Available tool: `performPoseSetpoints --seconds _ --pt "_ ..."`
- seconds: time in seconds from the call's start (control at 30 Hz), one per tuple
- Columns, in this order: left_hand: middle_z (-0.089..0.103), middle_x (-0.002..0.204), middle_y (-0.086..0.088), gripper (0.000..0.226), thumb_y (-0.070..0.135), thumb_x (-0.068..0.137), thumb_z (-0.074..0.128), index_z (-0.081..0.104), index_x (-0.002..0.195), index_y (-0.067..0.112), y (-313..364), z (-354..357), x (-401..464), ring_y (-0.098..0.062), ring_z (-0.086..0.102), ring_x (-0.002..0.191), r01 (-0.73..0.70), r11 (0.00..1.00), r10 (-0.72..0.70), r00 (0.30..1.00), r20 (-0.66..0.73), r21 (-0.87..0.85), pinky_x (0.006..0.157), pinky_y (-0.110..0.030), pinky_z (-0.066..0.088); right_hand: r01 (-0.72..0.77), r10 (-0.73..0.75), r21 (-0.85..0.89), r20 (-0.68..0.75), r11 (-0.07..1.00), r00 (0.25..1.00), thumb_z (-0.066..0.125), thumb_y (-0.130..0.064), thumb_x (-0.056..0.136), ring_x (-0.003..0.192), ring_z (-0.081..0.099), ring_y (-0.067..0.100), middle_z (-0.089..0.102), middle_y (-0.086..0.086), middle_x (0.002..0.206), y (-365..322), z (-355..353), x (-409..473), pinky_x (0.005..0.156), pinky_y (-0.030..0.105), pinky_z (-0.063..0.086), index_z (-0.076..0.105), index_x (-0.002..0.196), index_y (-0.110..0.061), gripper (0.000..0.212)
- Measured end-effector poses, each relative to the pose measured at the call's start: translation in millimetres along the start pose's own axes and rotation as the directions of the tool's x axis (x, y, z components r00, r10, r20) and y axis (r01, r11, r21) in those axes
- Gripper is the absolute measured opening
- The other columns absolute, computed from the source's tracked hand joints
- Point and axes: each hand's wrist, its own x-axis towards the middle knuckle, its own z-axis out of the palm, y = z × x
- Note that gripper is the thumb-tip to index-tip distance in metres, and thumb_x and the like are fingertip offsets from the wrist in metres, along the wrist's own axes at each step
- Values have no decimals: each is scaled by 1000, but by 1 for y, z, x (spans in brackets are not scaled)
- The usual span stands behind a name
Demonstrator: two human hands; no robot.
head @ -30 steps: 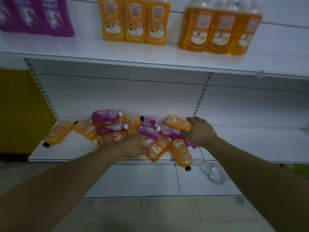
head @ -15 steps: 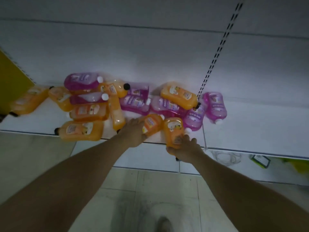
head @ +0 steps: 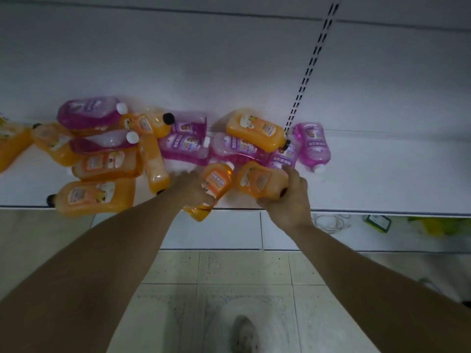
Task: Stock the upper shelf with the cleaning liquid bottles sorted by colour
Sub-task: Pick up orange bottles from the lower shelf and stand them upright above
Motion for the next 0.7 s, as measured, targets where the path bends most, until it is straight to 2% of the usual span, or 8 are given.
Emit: performPoseSetpoints --seconds 0.1,0.13,0.2,0.27,0.33,0.4,0.53,0.7 --pt "53 120 -6 85 38 65 83 36 131 11 1 -1 -9 -27 55 108 16 993 -15 1000 14 -121 79 -32 45 40 -64 394 50 918 997 60 0 90 82 57 1 50 4 103 -20 -2 12 71 14 49 43 129 -1 44" --pt "53 117 -4 87 39 63 84 36 129 11 1 -2 -15 -25 55 107 6 989 -4 1000 12 -150 79 -32 45 36 -61 426 46 904 997 56 5 91 78 58 -1 52 4 99 -26 -2 15 64 10 47 44 127 -1 38" --pt "57 109 2 88 49 51 84 43 121 15 -3 -1 -18 -19 57 100 8 969 -6 1000 10 -248 82 -33 49 6 -15 419 19 908 1000 59 -5 91 83 55 5 54 -3 95 -31 2 21 63 13 46 44 128 -17 41" --pt "63 105 4 86 56 40 81 52 114 23 -15 0 -19 -16 62 95 15 918 -18 1000 -5 -396 83 -35 53 20 -21 207 2 978 1000 70 -15 82 95 55 12 54 -7 104 -35 8 24 75 22 47 41 132 -25 58" --pt "66 103 3 68 40 54 86 56 113 22 -20 -10 -36 -17 62 94 8 825 -31 999 -32 -566 83 -33 50 42 -44 70 21 997 999 75 -21 77 104 55 18 55 -6 113 -39 12 28 83 31 46 38 135 -29 70" --pt "64 102 1 51 23 70 82 58 114 16 -24 -20 -53 -17 60 94 -15 737 -39 997 -65 -676 81 -31 45 8 -13 105 55 994 998 74 -22 80 104 51 19 53 -4 116 -51 11 27 83 31 43 34 140 -30 73" --pt "58 111 3 52 25 80 74 49 125 20 -39 -43 -80 -16 55 100 -95 598 -44 988 -151 -796 82 -30 40 -7 2 267 19 964 1000 73 -18 83 113 54 22 53 2 122 -74 7 13 88 31 44 36 141 -19 70" --pt "64 104 5 37 20 83 69 51 115 26 -50 -82 -126 -18 60 99 -187 465 -43 972 -232 -865 84 -30 43 65 -49 470 -45 880 998 69 -17 83 113 58 23 57 4 127 -127 -11 -28 91 36 51 51 135 -16 55"
